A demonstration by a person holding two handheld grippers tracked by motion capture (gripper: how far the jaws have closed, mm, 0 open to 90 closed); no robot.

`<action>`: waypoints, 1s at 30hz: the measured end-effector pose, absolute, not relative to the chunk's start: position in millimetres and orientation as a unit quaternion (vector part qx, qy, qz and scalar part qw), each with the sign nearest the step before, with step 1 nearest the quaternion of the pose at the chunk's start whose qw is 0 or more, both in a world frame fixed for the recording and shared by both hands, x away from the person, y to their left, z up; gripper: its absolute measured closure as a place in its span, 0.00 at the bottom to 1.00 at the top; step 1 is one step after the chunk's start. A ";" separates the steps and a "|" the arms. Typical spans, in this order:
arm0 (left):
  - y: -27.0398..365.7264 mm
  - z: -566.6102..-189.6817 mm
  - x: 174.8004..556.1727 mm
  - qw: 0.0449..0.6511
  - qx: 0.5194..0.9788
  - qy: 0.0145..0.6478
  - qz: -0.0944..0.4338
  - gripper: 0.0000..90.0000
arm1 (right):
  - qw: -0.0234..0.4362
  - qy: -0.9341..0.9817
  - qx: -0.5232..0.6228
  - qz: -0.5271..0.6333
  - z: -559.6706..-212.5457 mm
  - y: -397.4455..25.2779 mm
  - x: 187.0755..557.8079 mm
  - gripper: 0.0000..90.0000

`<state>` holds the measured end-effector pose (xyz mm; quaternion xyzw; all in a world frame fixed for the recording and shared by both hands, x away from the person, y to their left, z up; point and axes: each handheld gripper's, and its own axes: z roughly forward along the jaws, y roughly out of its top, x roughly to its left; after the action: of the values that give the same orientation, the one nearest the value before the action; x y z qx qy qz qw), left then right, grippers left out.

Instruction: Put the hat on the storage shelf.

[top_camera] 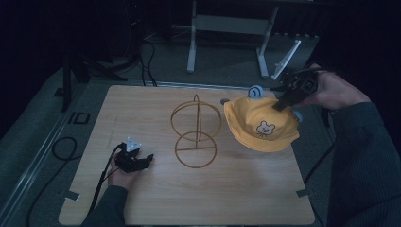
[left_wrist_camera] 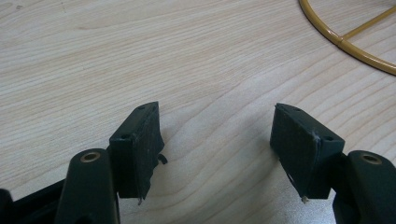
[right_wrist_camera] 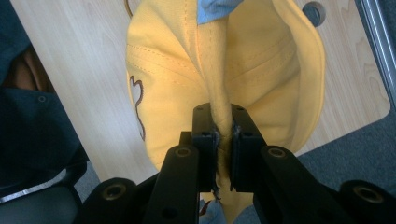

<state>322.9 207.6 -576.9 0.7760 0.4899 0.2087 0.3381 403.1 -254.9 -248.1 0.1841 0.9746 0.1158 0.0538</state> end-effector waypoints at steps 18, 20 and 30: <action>207.6 -576.9 322.9 0.338 0.776 0.490 0.208 0.38 | 0.073 0.972 0.174 0.141 -228.5 -242.9 405.4 0.92; 207.6 -576.9 322.9 0.338 0.776 0.490 0.208 0.38 | 0.074 0.971 0.174 0.146 -226.6 -241.7 405.4 0.92; 207.6 -576.9 322.9 0.338 0.776 0.490 0.208 0.38 | 0.090 0.969 0.162 0.163 -221.7 -234.7 404.6 0.92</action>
<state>322.9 207.6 -576.9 0.7764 0.4897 0.2081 0.3379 404.6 -234.7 -221.7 0.1625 0.9689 0.1633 0.0903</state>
